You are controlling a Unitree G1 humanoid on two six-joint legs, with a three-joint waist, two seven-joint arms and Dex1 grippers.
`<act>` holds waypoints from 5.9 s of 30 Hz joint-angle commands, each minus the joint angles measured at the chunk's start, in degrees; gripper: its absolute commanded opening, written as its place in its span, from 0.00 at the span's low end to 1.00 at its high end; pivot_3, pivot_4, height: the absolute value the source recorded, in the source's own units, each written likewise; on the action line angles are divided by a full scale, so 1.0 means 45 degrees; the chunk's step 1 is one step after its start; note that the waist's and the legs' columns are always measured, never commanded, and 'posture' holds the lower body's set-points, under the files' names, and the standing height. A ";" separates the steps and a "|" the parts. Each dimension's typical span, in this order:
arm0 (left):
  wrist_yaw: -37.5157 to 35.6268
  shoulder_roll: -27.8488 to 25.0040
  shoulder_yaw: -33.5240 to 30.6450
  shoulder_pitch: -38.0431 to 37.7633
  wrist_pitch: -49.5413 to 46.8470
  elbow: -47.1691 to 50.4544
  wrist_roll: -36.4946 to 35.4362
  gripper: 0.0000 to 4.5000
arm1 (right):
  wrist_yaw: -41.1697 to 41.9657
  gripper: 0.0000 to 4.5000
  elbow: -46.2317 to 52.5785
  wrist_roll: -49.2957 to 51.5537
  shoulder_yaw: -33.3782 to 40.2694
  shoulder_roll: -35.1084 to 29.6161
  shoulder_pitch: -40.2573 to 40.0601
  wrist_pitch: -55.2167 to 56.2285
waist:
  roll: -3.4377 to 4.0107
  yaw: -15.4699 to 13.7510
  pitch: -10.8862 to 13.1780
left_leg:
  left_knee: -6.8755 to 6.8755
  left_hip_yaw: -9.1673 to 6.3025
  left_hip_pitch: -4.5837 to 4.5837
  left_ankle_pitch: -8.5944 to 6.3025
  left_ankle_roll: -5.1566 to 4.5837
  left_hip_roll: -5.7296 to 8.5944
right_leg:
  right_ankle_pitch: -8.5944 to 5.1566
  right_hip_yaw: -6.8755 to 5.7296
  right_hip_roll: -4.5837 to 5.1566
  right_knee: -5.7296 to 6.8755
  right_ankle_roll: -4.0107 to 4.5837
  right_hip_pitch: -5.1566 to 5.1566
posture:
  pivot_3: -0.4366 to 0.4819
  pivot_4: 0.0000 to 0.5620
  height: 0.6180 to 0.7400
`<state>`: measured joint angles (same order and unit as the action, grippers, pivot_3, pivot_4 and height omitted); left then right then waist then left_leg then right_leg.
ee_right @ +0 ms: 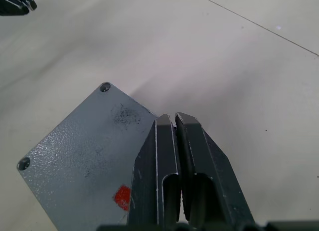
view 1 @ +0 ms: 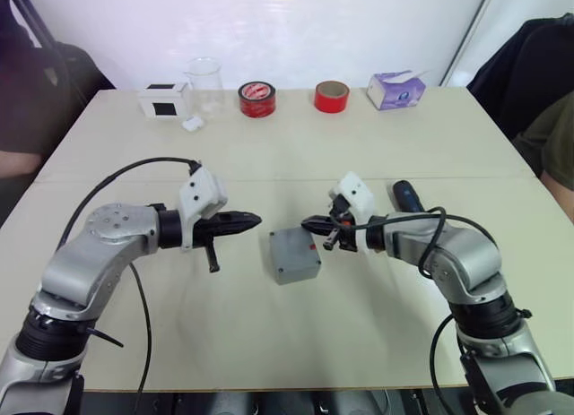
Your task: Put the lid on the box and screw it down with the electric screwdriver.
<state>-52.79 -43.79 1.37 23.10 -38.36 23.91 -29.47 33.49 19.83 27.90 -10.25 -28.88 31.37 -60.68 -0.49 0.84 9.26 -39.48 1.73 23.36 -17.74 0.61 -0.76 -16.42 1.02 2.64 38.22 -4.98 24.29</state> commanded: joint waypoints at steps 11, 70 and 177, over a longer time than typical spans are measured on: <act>-0.0063 0.0030 -0.0148 0.0191 0.0026 0.0620 -0.0336 0.00 | 0.0640 0.89 0.0808 0.0223 0.0805 -0.0795 0.0110 0.0272 | 0.0000 -0.0006 0.0000 | 0.0000 0.0000 0.0000 0.0000 0.0000 0.0001 | 0.0000 0.0000 0.0001 0.0000 0.0000 0.0000 | 0.48 0.27 1.00; -0.0194 0.0822 0.0696 0.0777 0.1190 0.0379 -0.0278 0.00 | 0.4509 0.40 -0.6003 -0.1907 0.0073 -0.4296 0.7396 -0.3501 | 0.0047 0.0037 0.0028 | 0.0015 0.0031 0.0023 -0.0003 -0.0005 -0.0002 | 0.0001 0.0019 0.0006 -0.0015 0.0002 0.0048 | 0.48 0.27 1.00; -0.1565 0.2158 0.3209 0.1298 0.2037 -0.3122 0.2772 0.00 | -0.0503 0.40 0.0818 -0.2073 0.0022 0.1898 -0.3028 0.6636 | 0.0007 0.0024 -0.0004 | 0.0033 0.0013 -0.0093 0.0038 0.0032 0.0011 | 0.0000 0.0013 -0.0014 0.0024 0.0002 -0.0067 | 0.48 0.27 1.00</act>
<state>-59.69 -33.56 16.12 29.26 -29.46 8.77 -17.39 32.15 26.35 20.30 -6.57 -19.34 19.71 -25.37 -0.45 0.94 9.25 -39.29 1.79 22.71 -17.57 0.74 -0.72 -16.43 1.09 2.57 38.29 -4.96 23.75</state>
